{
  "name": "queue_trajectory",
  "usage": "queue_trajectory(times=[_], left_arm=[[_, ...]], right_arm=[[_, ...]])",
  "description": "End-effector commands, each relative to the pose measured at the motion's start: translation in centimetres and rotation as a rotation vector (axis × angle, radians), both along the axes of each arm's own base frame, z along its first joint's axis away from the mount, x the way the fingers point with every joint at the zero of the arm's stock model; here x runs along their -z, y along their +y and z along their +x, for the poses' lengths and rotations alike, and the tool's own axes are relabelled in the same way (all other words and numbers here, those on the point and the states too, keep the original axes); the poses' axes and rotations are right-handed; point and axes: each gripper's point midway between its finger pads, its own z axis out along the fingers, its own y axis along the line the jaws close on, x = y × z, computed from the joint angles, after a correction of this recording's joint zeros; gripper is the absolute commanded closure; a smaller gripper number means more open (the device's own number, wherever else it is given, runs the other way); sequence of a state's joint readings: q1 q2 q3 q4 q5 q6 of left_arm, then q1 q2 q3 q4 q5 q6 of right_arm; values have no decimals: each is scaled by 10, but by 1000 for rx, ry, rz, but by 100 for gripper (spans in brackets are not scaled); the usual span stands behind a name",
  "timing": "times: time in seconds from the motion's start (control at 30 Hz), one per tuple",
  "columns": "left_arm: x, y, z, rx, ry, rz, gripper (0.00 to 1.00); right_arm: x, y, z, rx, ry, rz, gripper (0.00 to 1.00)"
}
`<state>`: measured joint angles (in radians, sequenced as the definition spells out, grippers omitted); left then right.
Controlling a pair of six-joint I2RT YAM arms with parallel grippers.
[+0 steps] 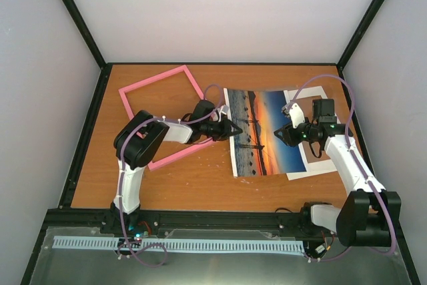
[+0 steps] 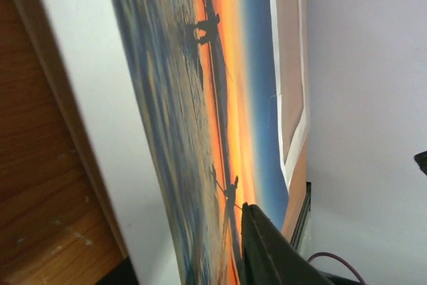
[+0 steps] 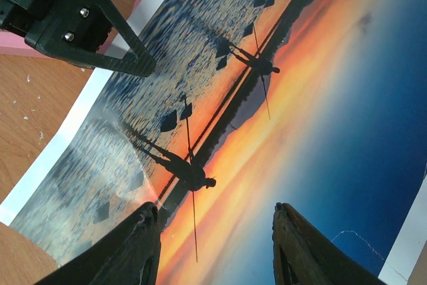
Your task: Take the photo out of the frame
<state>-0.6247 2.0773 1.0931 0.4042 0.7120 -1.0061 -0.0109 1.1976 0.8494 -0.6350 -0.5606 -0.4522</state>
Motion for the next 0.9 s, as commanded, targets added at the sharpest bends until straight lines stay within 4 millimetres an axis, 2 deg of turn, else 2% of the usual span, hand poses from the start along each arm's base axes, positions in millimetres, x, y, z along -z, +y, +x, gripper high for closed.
queue_trajectory(times=[0.0, 0.2, 0.33, 0.5, 0.67, 0.87], left_arm=[[-11, -3, 7, 0, -51, 25, 76], [-10, 4, 9, -19, -52, 84, 63], [-15, 2, 12, -15, -64, 91, 59], [-21, -13, 16, 10, -90, 94, 58], [-18, -32, 15, 54, -107, 149, 58], [-10, -17, 15, 4, -87, 250, 54]], right_arm=[[3, 1, -1, -11, 3, -1, 53], [3, 1, -1, -11, 2, -2, 53], [3, 1, 0, -12, 2, -3, 53], [4, 1, -1, -12, 6, -4, 53], [5, 1, -1, -11, 7, -5, 53], [5, 1, -1, -12, 8, -6, 53]])
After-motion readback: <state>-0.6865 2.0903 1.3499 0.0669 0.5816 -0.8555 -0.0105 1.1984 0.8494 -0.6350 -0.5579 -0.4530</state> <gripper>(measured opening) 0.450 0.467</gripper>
